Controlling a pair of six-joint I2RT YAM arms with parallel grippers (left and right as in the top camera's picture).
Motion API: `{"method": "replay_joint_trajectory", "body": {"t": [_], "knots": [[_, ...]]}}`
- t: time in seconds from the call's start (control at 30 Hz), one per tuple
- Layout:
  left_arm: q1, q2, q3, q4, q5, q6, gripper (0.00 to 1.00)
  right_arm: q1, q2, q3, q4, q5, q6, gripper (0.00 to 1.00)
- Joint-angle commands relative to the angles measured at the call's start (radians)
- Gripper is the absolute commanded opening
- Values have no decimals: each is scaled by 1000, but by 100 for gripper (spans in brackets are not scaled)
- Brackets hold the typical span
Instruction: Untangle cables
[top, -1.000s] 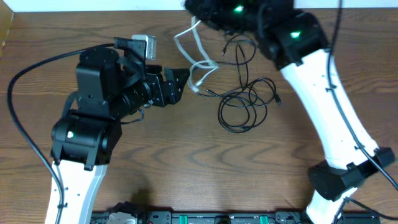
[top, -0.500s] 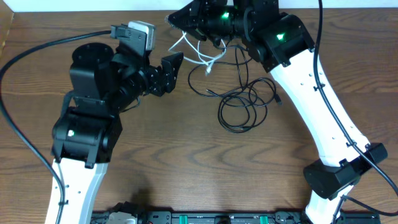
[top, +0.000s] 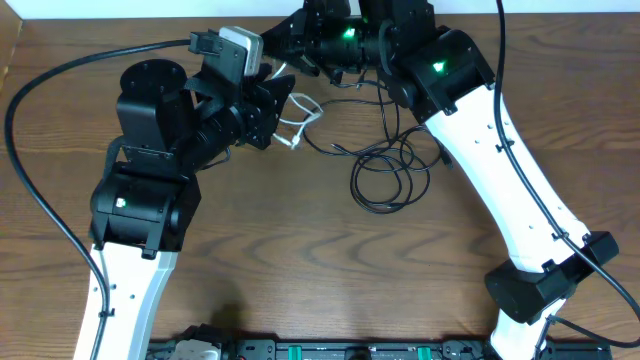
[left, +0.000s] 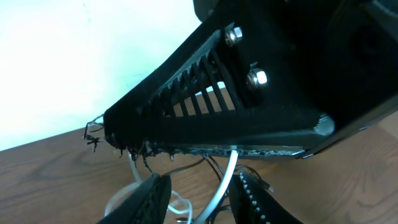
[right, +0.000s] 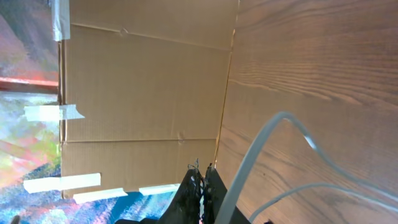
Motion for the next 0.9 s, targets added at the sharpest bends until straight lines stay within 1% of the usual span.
{"method": "replay_joint_trajectory", "body": {"t": [0.0, 0.03, 0.1, 0.13, 0.23, 0.37, 0.4, 0.47, 0.5, 0.53, 0.57, 0.6, 0.77, 0.8, 0.87], "knots": [[-1, -2, 10, 5, 20, 7, 33, 5, -2, 1, 0, -31, 7, 1], [-1, -2, 10, 5, 20, 7, 28, 5, -2, 1, -1, -38, 7, 2], [-1, -2, 10, 5, 20, 6, 10, 5, -2, 1, -2, -40, 7, 2], [-1, -2, 10, 5, 20, 6, 8, 5, -2, 1, -3, -41, 7, 2], [-1, -2, 10, 1, 21, 6, 7, 5, -2, 1, -5, -40, -8, 2], [-1, -2, 10, -2, 20, -10, 7, 0, -2, 1, -10, -17, -87, 6], [-1, -2, 10, -1, 20, -21, 7, -3, -2, 1, -14, -12, -110, 10], [1, -2, 10, 5, 15, -49, 7, -10, -2, 1, -40, 16, -159, 24], [2, -2, 10, 11, 3, -71, 7, -15, -2, 1, -54, 30, -181, 32], [3, -2, 10, 22, -24, -107, 7, -26, -2, 1, -76, 51, -219, 48], [3, -2, 10, 32, -45, -128, 8, -36, -2, 1, -92, 66, -242, 57], [3, -2, 10, 45, -77, -150, 7, -49, -2, 1, -116, 84, -262, 64], [3, -2, 10, 100, -261, -230, 7, -130, -2, 1, -212, 129, -300, 86], [3, -2, 10, 112, -281, -231, 8, -148, -2, 1, -229, 134, -325, 87], [3, 0, 10, 146, -306, -231, 7, -185, -2, 1, -265, 133, -394, 88]]}}
